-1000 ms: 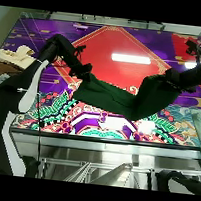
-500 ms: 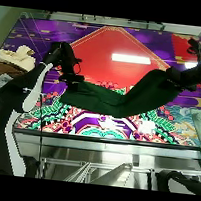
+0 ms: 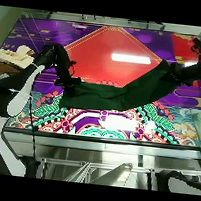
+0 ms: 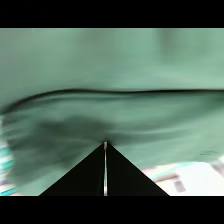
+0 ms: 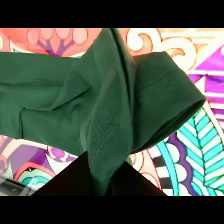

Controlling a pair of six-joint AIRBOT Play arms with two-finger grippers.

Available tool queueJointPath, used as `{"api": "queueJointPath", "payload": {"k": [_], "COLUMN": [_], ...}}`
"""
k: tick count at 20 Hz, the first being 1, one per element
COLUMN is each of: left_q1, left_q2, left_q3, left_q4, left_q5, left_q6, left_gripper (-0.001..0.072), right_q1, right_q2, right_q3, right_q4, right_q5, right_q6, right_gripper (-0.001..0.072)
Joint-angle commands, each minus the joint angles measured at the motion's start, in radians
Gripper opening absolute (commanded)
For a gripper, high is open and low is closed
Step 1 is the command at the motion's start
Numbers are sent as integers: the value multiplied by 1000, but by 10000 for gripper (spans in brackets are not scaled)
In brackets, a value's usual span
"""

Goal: Fold the shirts.

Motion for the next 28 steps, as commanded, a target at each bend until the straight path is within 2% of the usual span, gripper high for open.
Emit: {"api": "queueJointPath", "payload": {"k": [1, 2, 6, 13, 15, 21, 28], "left_q1": [-6, -21, -136, -306, -316, -332, -338], "left_q2": [39, 50, 0, -273, -280, -283, -299], "left_q3": [-74, -58, 90, 342, 310, 259, 261], "left_q4": [-392, -492, -501, -499, -499, -499, -503], "left_q5": [-157, -198, -338, -286, -319, -348, -372], "left_q6": [132, 172, 177, 73, 61, 62, 70], "left_gripper": [19, 19, 20, 20, 19, 20, 20], "right_q1": [-8, -8, 4, 3, 3, 19, 134], "right_q2": [-20, -20, -20, -19, -19, -19, -19], "right_q3": [0, 0, 0, 1, 1, 1, 1], "right_q4": [26, 27, 29, 208, 256, 272, 315], "right_q5": [-13, -14, -3, 12, 23, 38, 36], "right_q6": [-36, -36, -35, -82, -99, -98, -95], "right_gripper": [28, 27, 28, 28, 28, 28, 28]}}
